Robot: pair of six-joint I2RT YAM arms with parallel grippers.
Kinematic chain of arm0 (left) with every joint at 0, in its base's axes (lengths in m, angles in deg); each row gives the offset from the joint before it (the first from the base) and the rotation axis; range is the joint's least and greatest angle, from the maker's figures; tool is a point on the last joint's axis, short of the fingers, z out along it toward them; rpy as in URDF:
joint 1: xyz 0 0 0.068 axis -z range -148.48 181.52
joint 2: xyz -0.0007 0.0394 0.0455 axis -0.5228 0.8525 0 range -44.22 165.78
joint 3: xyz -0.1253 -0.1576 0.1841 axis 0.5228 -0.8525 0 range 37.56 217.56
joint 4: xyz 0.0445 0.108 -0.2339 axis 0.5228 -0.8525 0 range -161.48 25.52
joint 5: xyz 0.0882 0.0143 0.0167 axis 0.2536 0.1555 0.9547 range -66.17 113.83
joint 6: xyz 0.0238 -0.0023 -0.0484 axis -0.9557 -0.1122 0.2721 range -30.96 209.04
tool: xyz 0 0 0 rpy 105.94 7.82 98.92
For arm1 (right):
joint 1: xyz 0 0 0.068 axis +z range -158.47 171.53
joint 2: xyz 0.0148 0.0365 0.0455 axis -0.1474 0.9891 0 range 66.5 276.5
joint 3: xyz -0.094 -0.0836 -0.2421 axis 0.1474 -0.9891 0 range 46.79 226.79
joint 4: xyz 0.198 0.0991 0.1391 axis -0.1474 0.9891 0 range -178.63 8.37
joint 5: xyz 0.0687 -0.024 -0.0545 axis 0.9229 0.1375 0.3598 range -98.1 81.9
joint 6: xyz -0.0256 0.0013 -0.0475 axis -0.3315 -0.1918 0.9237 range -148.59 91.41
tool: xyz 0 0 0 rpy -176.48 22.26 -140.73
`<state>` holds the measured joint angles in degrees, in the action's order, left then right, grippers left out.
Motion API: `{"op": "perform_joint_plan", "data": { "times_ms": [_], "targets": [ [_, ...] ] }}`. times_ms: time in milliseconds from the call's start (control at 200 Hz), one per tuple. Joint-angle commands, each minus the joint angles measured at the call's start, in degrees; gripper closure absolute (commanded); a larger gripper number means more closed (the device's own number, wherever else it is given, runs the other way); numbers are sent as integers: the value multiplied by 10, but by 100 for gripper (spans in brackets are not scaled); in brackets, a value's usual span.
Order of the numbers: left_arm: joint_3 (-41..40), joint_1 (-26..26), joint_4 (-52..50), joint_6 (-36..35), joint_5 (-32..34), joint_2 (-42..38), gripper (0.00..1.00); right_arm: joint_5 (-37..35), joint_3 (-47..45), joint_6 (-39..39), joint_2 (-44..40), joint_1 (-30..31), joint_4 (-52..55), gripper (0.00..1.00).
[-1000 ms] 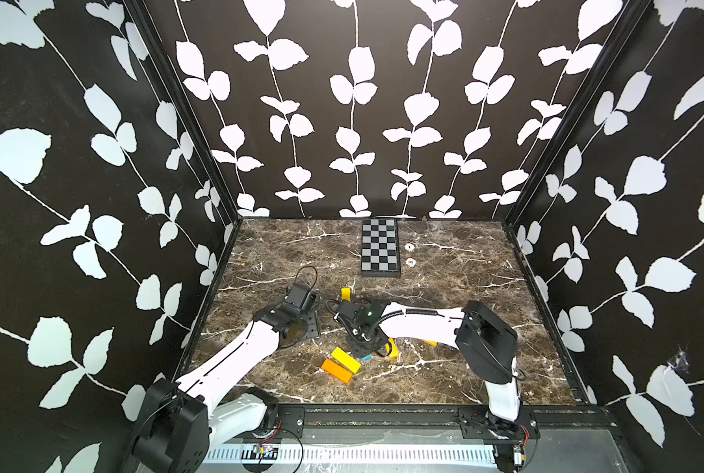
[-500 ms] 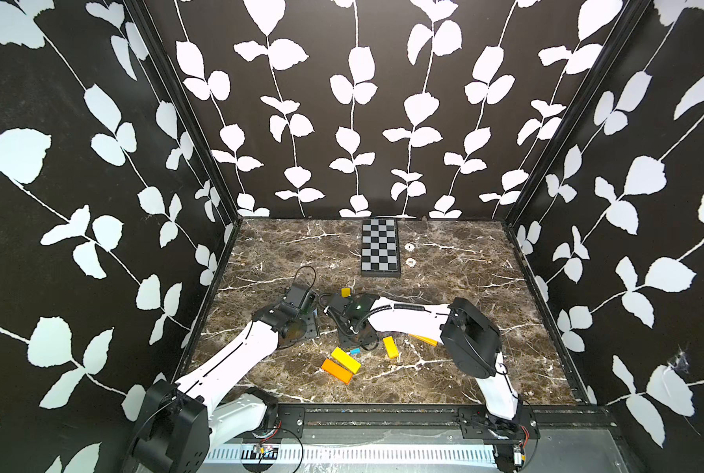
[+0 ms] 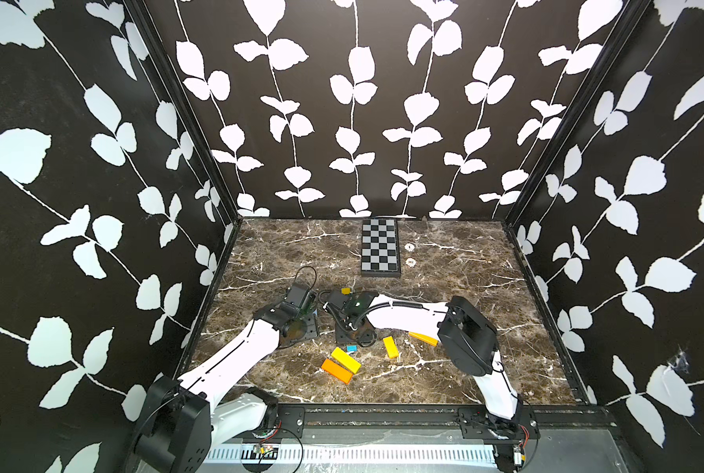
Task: Assemble the letter h with building blocks
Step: Assemble the building block at the center of the board.
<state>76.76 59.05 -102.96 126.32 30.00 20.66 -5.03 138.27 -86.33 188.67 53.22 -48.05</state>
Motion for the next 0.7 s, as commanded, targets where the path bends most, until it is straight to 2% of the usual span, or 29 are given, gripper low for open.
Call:
{"op": "perform_joint_plan", "data": {
  "times_ms": [0, 260, 470, 560, 695],
  "targets": [
    [7, -4, -10, -10, -2, 0, 36, -3, -22, -25, 12, -4, -3, 41],
    [8, -4, -13, -12, 0, -6, 36, -4, -9, -29, 24, -5, 1, 77],
    [6, -4, -12, -15, -3, -5, 35, -5, -14, -42, 29, -9, -1, 89],
    [6, -4, -13, -16, -5, -5, 35, 2, -7, -42, 37, -10, -1, 90],
    [9, -4, -15, -18, -5, -7, 35, -2, 1, -42, 40, -10, 9, 73]
  ]
}}
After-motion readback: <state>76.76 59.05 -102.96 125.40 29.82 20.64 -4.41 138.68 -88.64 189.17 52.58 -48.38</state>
